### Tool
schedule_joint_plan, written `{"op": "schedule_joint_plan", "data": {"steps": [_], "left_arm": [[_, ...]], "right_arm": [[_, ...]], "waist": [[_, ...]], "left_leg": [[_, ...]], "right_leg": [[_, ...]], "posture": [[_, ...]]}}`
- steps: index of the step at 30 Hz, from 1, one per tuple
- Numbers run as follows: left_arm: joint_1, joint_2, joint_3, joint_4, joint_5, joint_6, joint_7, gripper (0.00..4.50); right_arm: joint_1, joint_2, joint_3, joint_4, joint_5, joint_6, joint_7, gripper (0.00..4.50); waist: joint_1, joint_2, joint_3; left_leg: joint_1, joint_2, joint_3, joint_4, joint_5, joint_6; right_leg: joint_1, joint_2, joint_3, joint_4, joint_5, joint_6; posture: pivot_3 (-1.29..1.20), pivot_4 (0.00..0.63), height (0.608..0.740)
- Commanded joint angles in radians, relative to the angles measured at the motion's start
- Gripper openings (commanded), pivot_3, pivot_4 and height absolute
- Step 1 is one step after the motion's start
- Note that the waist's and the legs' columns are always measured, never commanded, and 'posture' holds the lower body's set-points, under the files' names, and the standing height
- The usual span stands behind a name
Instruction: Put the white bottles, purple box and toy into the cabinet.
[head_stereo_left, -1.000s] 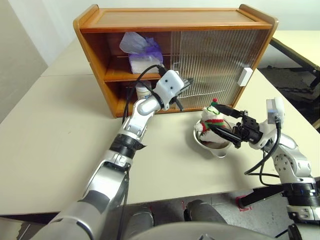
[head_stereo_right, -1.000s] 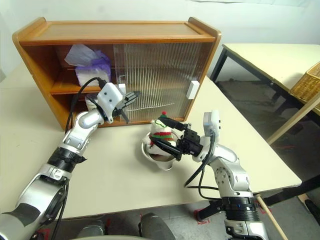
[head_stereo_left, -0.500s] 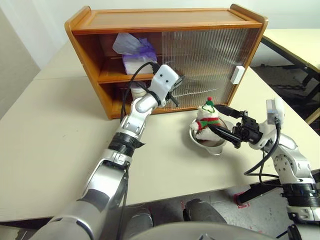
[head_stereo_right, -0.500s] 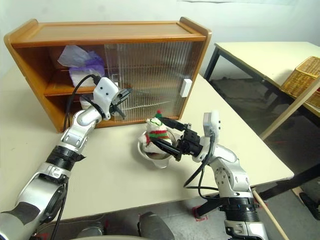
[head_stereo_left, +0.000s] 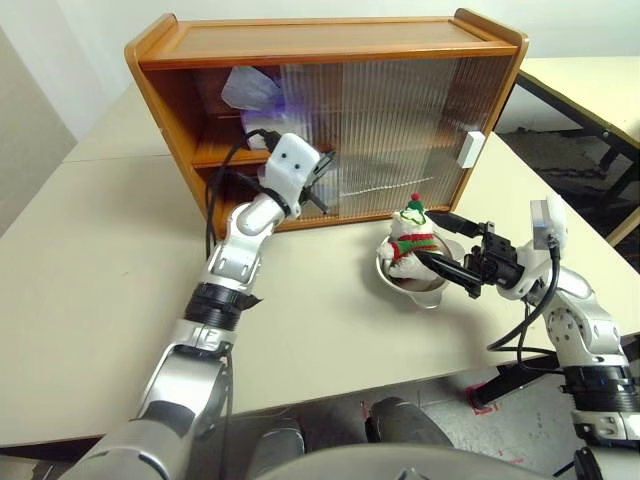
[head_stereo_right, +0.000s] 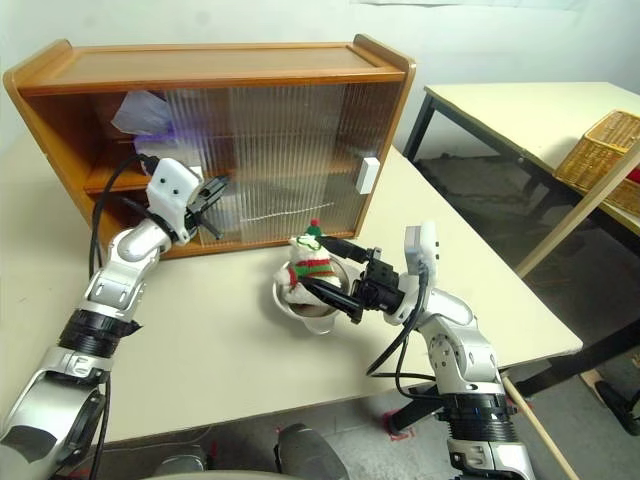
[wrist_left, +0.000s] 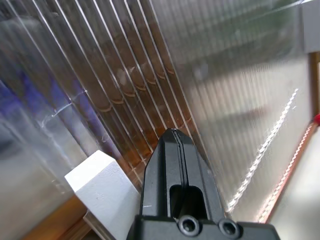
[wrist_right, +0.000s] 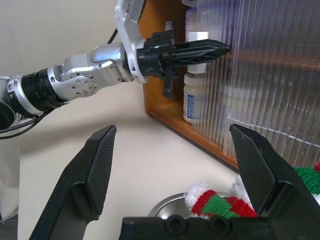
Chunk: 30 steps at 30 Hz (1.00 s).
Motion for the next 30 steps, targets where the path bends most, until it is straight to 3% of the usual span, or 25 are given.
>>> {"op": "schedule_joint_plan", "data": {"steps": [1, 30], "left_arm": [[0.031, 0.053, 0.08, -0.007, -0.001, 0.046, 0.041, 0.04], [0.217, 0.237, 0.265, -0.116, -0.038, 0.136, 0.085, 0.04]], "right_arm": [[-0.01, 0.001, 0.005, 0.015, -0.01, -0.008, 0.008, 4.5], [-0.04, 0.021, 0.021, 0.043, -0.021, -0.005, 0.028, 4.5]], "waist": [[0.0, 0.0, 0.0], [0.039, 0.0, 0.0]], "left_leg": [[0.0, 0.0, 0.0, 0.0, 0.0, 0.0], [0.001, 0.001, -0.002, -0.019, 0.017, -0.014]], "right_leg": [[0.0, 0.0, 0.0, 0.0, 0.0, 0.0], [-0.014, 0.001, -0.001, 0.007, 0.008, -0.013]], "posture": [[-0.19, 0.0, 0.74], [-0.15, 0.0, 0.74]]}}
